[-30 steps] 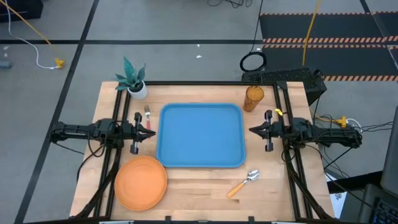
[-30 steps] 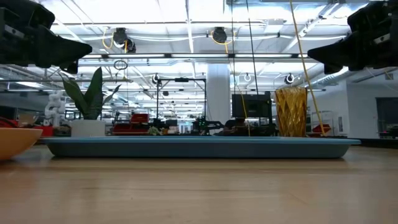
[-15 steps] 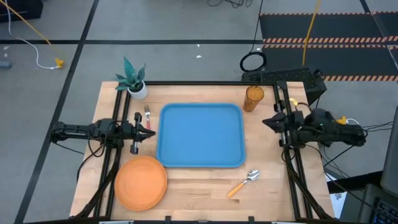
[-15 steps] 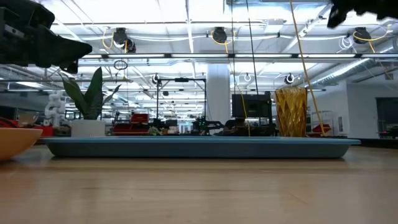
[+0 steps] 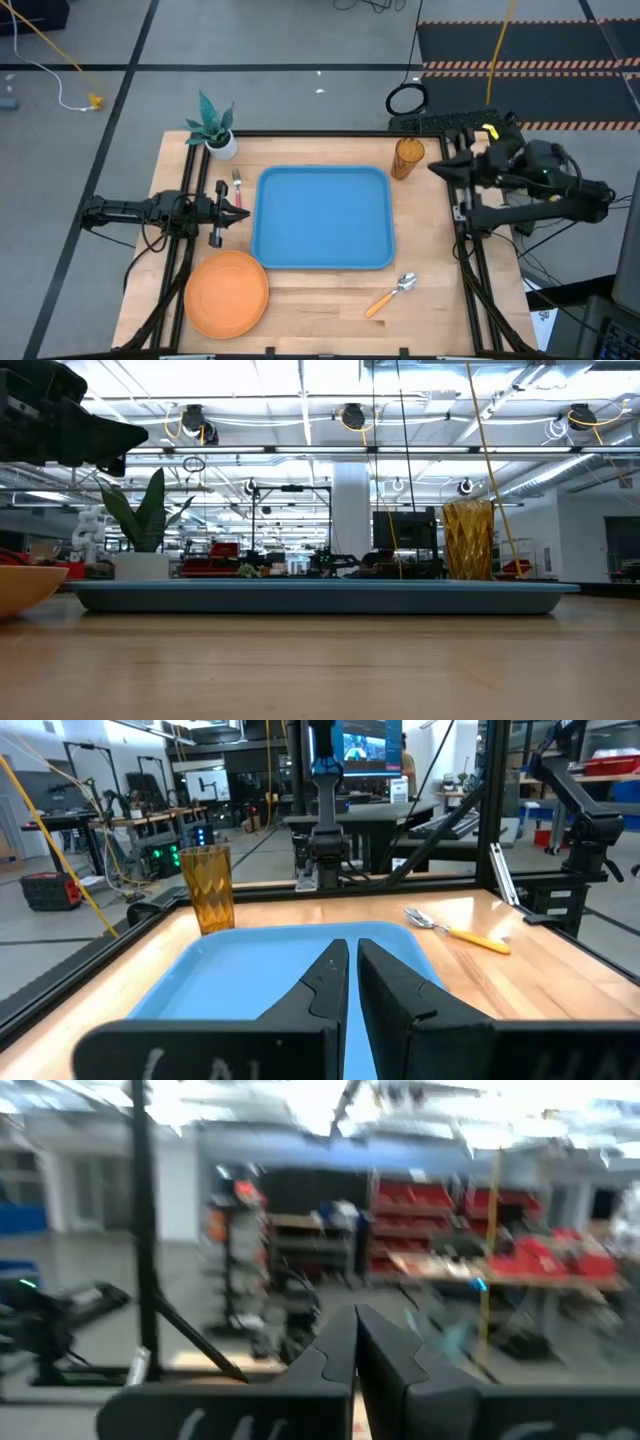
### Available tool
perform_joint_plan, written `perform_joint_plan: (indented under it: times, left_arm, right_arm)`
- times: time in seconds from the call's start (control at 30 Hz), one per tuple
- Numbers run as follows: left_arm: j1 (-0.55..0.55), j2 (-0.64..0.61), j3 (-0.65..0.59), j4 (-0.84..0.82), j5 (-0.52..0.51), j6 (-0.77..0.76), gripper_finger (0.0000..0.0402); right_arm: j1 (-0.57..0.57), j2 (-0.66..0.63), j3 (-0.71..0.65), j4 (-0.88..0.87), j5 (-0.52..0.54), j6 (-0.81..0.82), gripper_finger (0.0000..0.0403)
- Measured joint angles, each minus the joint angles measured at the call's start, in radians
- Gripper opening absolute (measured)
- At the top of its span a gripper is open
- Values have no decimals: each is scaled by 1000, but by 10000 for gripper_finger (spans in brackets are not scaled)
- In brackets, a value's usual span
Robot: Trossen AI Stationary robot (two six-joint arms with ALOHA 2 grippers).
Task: Pick and place plate/cup/fork/spoon on tray
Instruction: Put the brown cup on the blue tray
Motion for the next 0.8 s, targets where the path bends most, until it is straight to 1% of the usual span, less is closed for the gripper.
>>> perform_joint_plan:
  times: [0.13, 0.3, 0.4, 0.5, 0.63, 0.8]
  left_arm:
    - [0, 0, 0, 1, 0, 0, 31]
    - [0, 0, 0, 1, 0, 0, 31]
    - [0, 0, 0, 1, 0, 0, 31]
    - [0, 0, 0, 2, 0, 0, 31]
    - [0, 0, 0, 2, 1, 0, 31]
    - [0, 0, 1, 2, 1, 0, 31]
  right_arm:
    - [-1, 93, 148, -149, 64, -18, 0]
    - [-1, 183, 285, -283, 166, -26, 0]
    - [-2, 225, 342, -338, 195, -29, 0]
    - [-2, 262, 395, -404, 202, -25, 0]
    - [-2, 313, 468, -498, 247, -14, 0]
    - [-2, 369, 550, -579, 250, 26, 0]
